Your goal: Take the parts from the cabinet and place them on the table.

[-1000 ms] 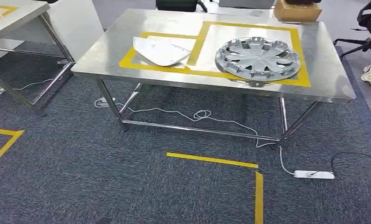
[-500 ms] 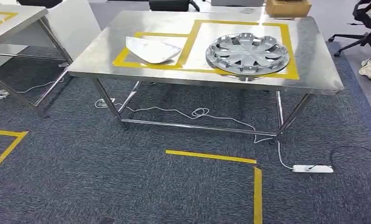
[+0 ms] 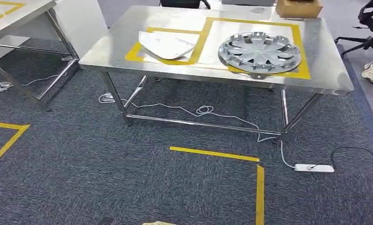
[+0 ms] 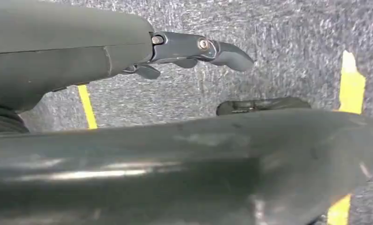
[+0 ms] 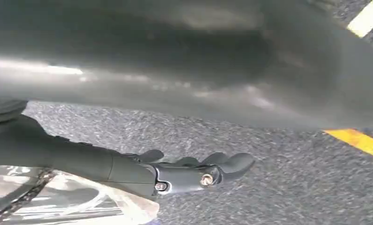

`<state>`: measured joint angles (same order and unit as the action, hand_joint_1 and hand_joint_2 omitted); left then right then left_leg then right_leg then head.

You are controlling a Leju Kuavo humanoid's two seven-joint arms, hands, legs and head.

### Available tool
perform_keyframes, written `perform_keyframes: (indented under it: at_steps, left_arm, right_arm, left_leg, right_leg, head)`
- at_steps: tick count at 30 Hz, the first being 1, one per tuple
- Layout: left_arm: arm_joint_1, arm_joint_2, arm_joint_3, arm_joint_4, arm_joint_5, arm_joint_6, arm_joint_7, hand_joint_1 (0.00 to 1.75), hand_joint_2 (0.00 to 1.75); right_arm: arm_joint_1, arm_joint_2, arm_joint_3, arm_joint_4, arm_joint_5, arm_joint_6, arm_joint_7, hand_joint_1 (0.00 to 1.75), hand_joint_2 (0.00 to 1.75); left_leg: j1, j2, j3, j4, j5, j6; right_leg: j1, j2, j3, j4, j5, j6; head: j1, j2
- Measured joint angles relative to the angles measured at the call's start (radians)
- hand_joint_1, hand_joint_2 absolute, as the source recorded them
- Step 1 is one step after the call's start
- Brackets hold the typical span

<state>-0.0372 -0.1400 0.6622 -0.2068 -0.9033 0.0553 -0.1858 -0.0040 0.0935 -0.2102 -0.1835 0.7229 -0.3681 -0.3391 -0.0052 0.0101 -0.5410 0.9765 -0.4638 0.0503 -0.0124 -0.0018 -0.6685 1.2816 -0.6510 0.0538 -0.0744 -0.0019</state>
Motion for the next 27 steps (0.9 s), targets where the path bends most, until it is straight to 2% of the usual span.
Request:
perform_keyframes:
  at_steps: [1,2,3,4,5,6,7,9,10,11,12,13,14,15,16,17,18,20,21,22,24,25,26,27]
  left_arm:
    - [0.001,0.000,0.000,0.000,0.000,0.000,0.000,0.00,0.00]
    - [0.001,-0.001,0.000,0.000,0.000,0.000,0.000,0.00,0.00]
    - [0.001,-0.001,0.000,0.000,0.000,0.000,0.000,0.00,0.00]
    - [0.001,-0.001,0.000,0.000,0.000,0.000,0.000,0.00,0.00]
    - [0.000,-0.002,0.000,0.000,-0.001,0.000,0.000,0.00,0.00]
    - [-0.001,-0.002,0.000,0.000,-0.001,0.000,0.000,0.00,0.00]
    - [-0.002,-0.003,0.000,0.000,-0.001,0.000,0.000,0.00,0.00]
    - [-0.002,-0.003,0.000,0.000,-0.003,0.002,0.000,0.00,0.00]
    - [-0.002,-0.003,0.000,0.000,-0.004,0.003,0.000,0.00,0.00]
    - [-0.001,-0.002,0.000,0.000,-0.005,0.004,0.000,0.00,0.00]
    - [-0.001,-0.002,0.000,0.000,-0.007,0.004,0.000,0.00,0.00]
    - [-0.001,-0.002,0.000,0.000,-0.007,0.005,0.000,0.00,0.00]
    - [-0.002,-0.002,0.001,0.000,-0.007,0.005,0.000,0.00,0.00]
    - [-0.002,-0.002,0.001,0.000,-0.007,0.005,0.000,0.00,0.00]
    - [-0.001,-0.002,0.001,0.000,-0.007,0.005,0.000,0.00,0.00]
    - [0.001,-0.002,0.001,0.000,-0.007,0.005,0.000,0.00,0.00]
    - [0.001,-0.002,0.002,0.000,-0.008,0.005,-0.001,0.00,0.00]
    - [0.000,-0.002,0.002,0.000,-0.008,0.007,-0.001,0.00,0.00]
    - [-0.001,0.000,0.004,0.000,-0.008,0.007,-0.001,0.00,0.00]
    - [-0.003,-0.001,0.005,0.000,-0.008,0.007,-0.001,0.00,0.00]
    - [-0.003,-0.001,0.008,0.000,-0.008,0.007,-0.001,0.00,0.00]
    - [-0.001,-0.001,0.008,0.000,-0.008,0.007,-0.001,0.00,0.00]
    - [0.000,-0.002,0.008,0.000,-0.008,0.007,-0.001,0.00,0.00]
    - [-0.001,-0.003,0.009,0.000,-0.008,0.007,-0.001,0.00,0.00]
  right_arm:
    - [0.002,-0.001,0.000,0.000,0.000,0.000,0.000,0.00,0.00]
    - [0.003,-0.002,0.000,0.000,0.001,0.000,0.000,0.00,0.00]
    - [0.003,-0.002,0.000,0.000,0.001,0.000,0.000,0.00,0.00]
    - [0.003,-0.002,0.000,0.000,0.002,0.000,0.000,0.00,0.00]
    - [0.001,-0.002,0.000,0.000,0.002,0.000,0.000,0.00,0.00]
    - [-0.002,-0.002,0.000,0.000,0.003,0.000,0.000,0.00,0.00]
    - [-0.003,-0.002,0.000,0.000,0.003,0.000,0.000,0.00,0.00]
    - [0.001,-0.002,0.000,0.000,0.004,0.000,0.000,0.00,0.00]
    - [0.002,-0.002,0.000,0.000,0.004,0.001,0.000,0.00,0.00]
    - [0.000,-0.002,0.000,0.000,0.005,0.001,-0.001,0.00,0.00]
    - [-0.001,-0.002,-0.001,0.000,0.005,0.001,-0.002,0.00,0.00]
    - [-0.001,-0.002,-0.001,0.000,0.006,0.001,-0.002,0.00,0.00]
    - [-0.001,-0.003,-0.002,0.000,0.006,0.001,-0.002,0.00,0.00]
    - [0.000,-0.003,-0.004,0.000,0.006,0.001,-0.002,0.00,0.00]
    - [0.000,-0.004,-0.005,0.000,0.006,0.001,-0.002,0.00,0.00]
    - [0.000,-0.004,-0.006,0.000,0.006,0.001,-0.002,0.00,0.00]
    - [0.000,-0.004,-0.006,0.000,0.006,0.001,-0.002,0.00,0.00]
    - [-0.001,-0.004,-0.006,0.000,0.006,0.001,-0.002,0.00,0.00]
    - [-0.001,-0.003,-0.006,0.000,0.006,0.001,-0.002,0.00,0.00]
    - [-0.003,-0.004,-0.006,0.000,0.006,0.001,-0.002,0.00,0.00]
    - [-0.004,-0.004,-0.007,0.000,0.006,0.001,-0.002,0.00,0.00]
    - [-0.004,-0.004,-0.007,0.000,0.006,0.001,-0.002,0.00,0.00]
    - [-0.004,-0.005,-0.007,0.000,0.006,0.001,-0.002,0.00,0.00]
    - [-0.003,-0.007,-0.008,0.000,0.006,0.001,-0.002,0.00,0.00]
  left_leg:
    - [-0.001,0.000,-0.006,0.002,0.004,-0.001]
    - [-0.001,0.000,-0.011,0.005,0.007,-0.002]
    - [0.000,0.000,-0.016,0.009,0.008,-0.004]
    - [0.000,0.000,-0.019,0.014,0.009,-0.005]
    - [-0.001,0.000,-0.021,0.021,0.009,-0.008]
    - [-0.009,0.000,-0.026,0.026,0.009,-0.014]
    - [-0.009,0.000,-0.029,0.030,0.011,-0.019]
    - [-0.006,0.000,-0.029,0.027,0.018,-0.031]
    - [-0.005,-0.001,-0.029,0.028,0.022,-0.036]
    - [-0.003,-0.003,-0.035,0.039,0.010,-0.041]
    - [-0.003,-0.005,-0.049,0.074,-0.031,-0.049]
    - [0.001,-0.005,-0.074,0.140,-0.080,-0.055]
    - [0.006,-0.005,-0.105,0.227,-0.128,-0.060]
    - [0.008,-0.005,-0.130,0.301,-0.159,-0.063]
    - [0.009,-0.005,-0.140,0.342,-0.168,-0.064]
    - [0.009,-0.005,-0.126,0.331,-0.152,-0.064]
    - [0.009,-0.005,-0.092,0.274,-0.117,-0.061]
    - [0.008,-0.005,0.006,0.091,-0.036,-0.048]
    - [0.005,-0.006,0.032,0.035,-0.036,-0.041]
    - [0.002,-0.005,0.034,0.017,-0.037,-0.037]
    - [-0.002,-0.005,0.023,0.023,-0.034,-0.032]
    - [-0.003,-0.005,0.022,0.021,-0.030,-0.027]
    - [0.005,-0.002,0.023,0.005,-0.018,-0.017]
    - [0.006,0.000,0.020,0.003,-0.013,-0.012]
  right_leg:
    - [0.000,0.000,-0.006,0.025,-0.003,0.002]
    - [0.000,0.000,0.014,0.000,0.019,0.002]
    - [0.000,0.000,0.053,-0.065,0.055,0.002]
    - [-0.001,-0.001,0.115,-0.170,0.100,0.000]
    - [-0.002,-0.001,0.172,-0.265,0.128,-0.001]
    - [0.001,0.000,0.184,-0.302,0.106,-0.006]
    - [0.000,0.002,0.179,-0.300,0.115,-0.017]
    - [0.005,0.001,0.176,-0.296,0.118,-0.024]
    - [0.004,0.000,0.173,-0.299,0.124,-0.034]
    - [-0.003,-0.005,0.171,-0.304,0.134,-0.046]
    - [-0.003,-0.004,0.171,-0.305,0.139,-0.052]
    - [-0.004,-0.005,0.169,-0.304,0.144,-0.056]
    - [-0.003,-0.005,0.162,-0.303,0.149,-0.056]
    - [-0.002,-0.005,0.156,-0.302,0.153,-0.055]
    - [-0.002,-0.005,0.150,-0.299,0.156,-0.054]
    - [-0.002,-0.004,0.145,-0.297,0.157,-0.053]
    - [-0.002,-0.004,0.143,-0.295,0.158,-0.052]
    - [-0.001,-0.003,0.145,-0.294,0.160,-0.049]
    - [0.000,-0.003,0.142,-0.294,0.162,-0.045]
    - [0.005,-0.002,0.136,-0.288,0.163,-0.039]
    - [0.001,-0.004,0.127,-0.290,0.171,-0.026]
    - [0.000,-0.004,0.128,-0.293,0.175,-0.018]
    - [0.000,-0.002,0.125,-0.288,0.168,-0.013]
    - [0.000,-0.001,0.108,-0.268,0.145,-0.009]
  head:
    - [0.000,0.000]
    - [0.000,0.000]
    - [0.000,0.000]
    - [0.000,0.000]
    - [0.000,0.000]
    - [0.001,0.000]
    - [-0.004,0.000]
    - [-0.002,0.000]
    - [-0.002,0.000]
    - [-0.002,0.000]
    - [-0.007,0.000]
    - [-0.013,0.000]
    - [-0.012,0.000]
    - [-0.011,0.000]
    - [-0.012,0.000]
    - [-0.012,0.000]
    - [-0.013,0.000]
    - [-0.013,0.000]
    - [-0.011,0.000]
    - [-0.011,0.000]
    - [-0.011,0.000]
    - [-0.011,0.000]
    - [-0.011,0.000]
    - [-0.009,0.000]
